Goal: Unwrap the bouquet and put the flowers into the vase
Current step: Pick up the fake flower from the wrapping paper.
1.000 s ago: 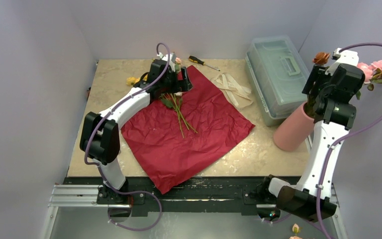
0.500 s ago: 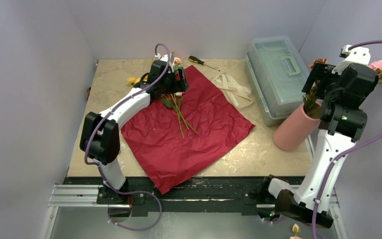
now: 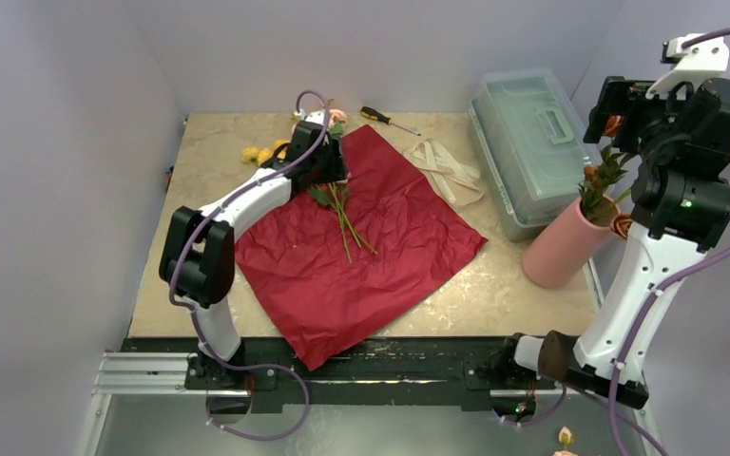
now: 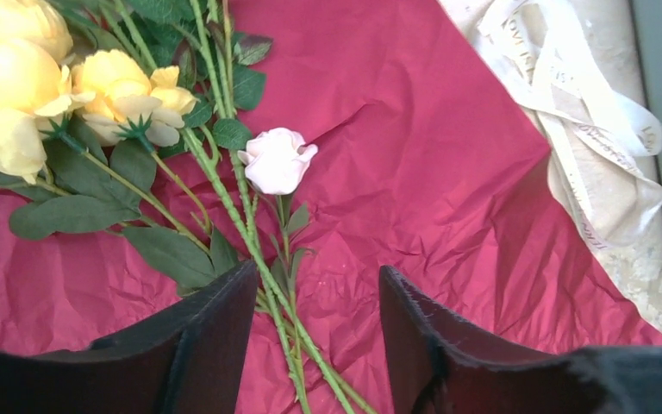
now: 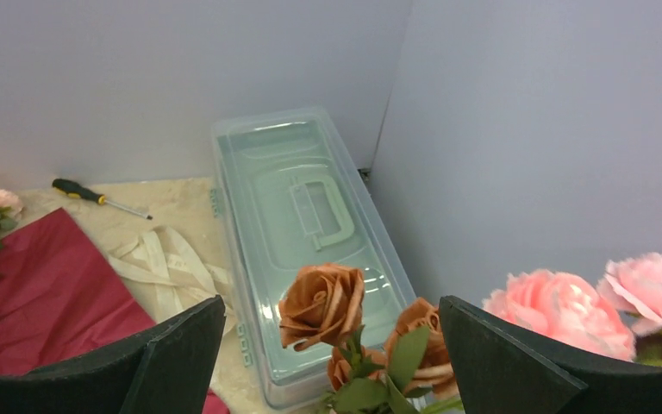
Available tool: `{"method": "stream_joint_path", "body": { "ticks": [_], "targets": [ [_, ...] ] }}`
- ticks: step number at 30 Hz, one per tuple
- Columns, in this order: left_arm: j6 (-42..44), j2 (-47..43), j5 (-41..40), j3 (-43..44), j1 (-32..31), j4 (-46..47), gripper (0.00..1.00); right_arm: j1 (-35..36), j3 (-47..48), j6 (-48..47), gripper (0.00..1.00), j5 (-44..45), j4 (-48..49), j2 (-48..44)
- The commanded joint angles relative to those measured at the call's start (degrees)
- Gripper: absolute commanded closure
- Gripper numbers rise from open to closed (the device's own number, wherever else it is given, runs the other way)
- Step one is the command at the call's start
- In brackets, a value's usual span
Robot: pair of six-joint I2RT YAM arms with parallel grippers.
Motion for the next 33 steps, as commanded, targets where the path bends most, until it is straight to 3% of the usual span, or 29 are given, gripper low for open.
{"method": "stream_joint_path", "body": {
  "ticks": [1,3,6,13,22,26,33],
  "targets": [
    [-2.9,2.3,0.1,-0.6,1.7,2.4,0.52,3.2,4.4,-3.2,0.02,-2.8,-2.0,2.8],
    [-4.7,3.2,1.5,-1.3,2.3,4.2,0.60,6.5,5.1,-4.5,0.02,-1.1,-2.2,3.5],
    [-6.5,4.7,1.8,-1.7,2.9,6.3,0.64,11.4,5.3,-5.7,0.02,1.0,-2.2,4.2],
    [-10.4,9.6,3.0,-1.1,5.8,8.7,0.73,13.8,5.7,-4.9,0.02,-1.9,-2.1,5.9],
    [-12.8,14.6,7.0,-0.8,7.3,17.6,0.77,14.3,5.9,-4.4,0.02,-3.0,-2.4,7.0],
    [-13.6,16.1,5.7,0.1,7.3,16.9,0.80,14.3,5.9,-4.4,0.02,-2.9,-2.4,7.2],
    [-14.8,17.9,4.1,0.1,8.1,14.8,0.76,14.4,5.9,-4.3,0.02,-3.7,-2.2,7.4]
  ]
}}
